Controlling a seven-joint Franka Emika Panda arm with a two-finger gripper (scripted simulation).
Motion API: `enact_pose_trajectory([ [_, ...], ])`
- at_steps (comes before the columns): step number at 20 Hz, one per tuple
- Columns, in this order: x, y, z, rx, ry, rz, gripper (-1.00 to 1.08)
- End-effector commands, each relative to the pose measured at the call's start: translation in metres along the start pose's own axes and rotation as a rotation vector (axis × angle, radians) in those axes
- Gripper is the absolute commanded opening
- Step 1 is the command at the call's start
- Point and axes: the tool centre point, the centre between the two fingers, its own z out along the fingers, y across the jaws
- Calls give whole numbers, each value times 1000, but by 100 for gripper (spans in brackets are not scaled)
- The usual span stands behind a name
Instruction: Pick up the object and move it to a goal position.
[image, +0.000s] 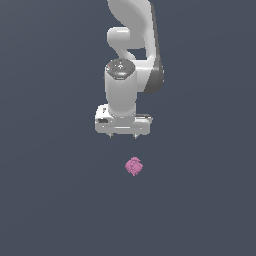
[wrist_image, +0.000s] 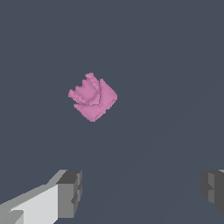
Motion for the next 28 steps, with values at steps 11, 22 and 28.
enact_pose_trajectory([
  [11, 6, -14, -6, -3, 13, -50, 100],
  [22, 11, -16, -1, 0, 12, 11, 100],
  [28, 19, -20, 8, 4, 10, 106, 100],
])
